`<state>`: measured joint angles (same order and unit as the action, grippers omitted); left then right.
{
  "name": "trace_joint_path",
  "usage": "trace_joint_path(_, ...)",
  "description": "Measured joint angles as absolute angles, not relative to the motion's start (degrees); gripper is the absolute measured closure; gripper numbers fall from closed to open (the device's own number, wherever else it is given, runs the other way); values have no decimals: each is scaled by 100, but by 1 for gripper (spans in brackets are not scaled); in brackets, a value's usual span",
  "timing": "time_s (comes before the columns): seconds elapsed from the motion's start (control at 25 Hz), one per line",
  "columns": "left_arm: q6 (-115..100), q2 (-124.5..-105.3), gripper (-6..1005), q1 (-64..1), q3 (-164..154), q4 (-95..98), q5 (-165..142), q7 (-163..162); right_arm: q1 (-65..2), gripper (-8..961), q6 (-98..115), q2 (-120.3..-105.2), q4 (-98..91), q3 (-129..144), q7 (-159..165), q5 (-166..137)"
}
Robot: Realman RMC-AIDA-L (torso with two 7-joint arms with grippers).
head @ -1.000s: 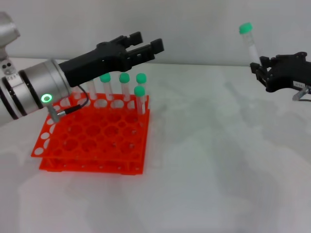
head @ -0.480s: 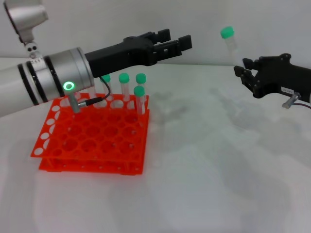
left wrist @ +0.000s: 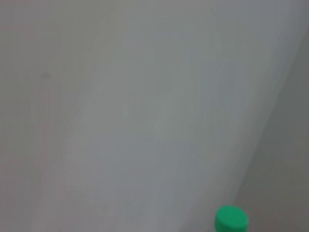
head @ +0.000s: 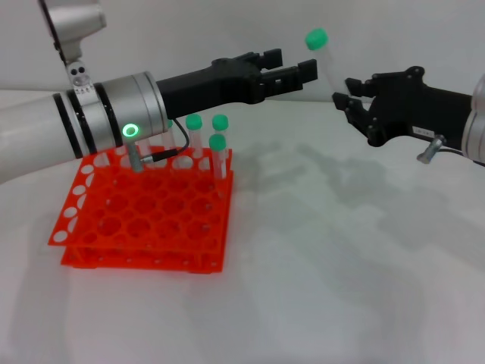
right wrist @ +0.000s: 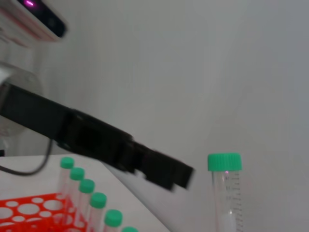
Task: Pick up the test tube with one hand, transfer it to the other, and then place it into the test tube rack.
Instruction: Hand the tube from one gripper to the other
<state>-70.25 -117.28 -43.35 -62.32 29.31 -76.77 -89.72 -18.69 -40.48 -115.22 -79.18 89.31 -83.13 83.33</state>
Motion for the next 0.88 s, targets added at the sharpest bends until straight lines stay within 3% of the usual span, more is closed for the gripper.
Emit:
trace_joint_path(0.8,-6943,-11900,110,-4317,-6433,2985,-7645,-8194,-1938,765,-4018,-11531,-8060,9119,-8269,8119)
trace_joint_path(0.88,-6956,-11900,173,-4303,-6433,2987,-7582,-8124,-1917,765,-4022,-11531,-8060,9122,-8266,8119)
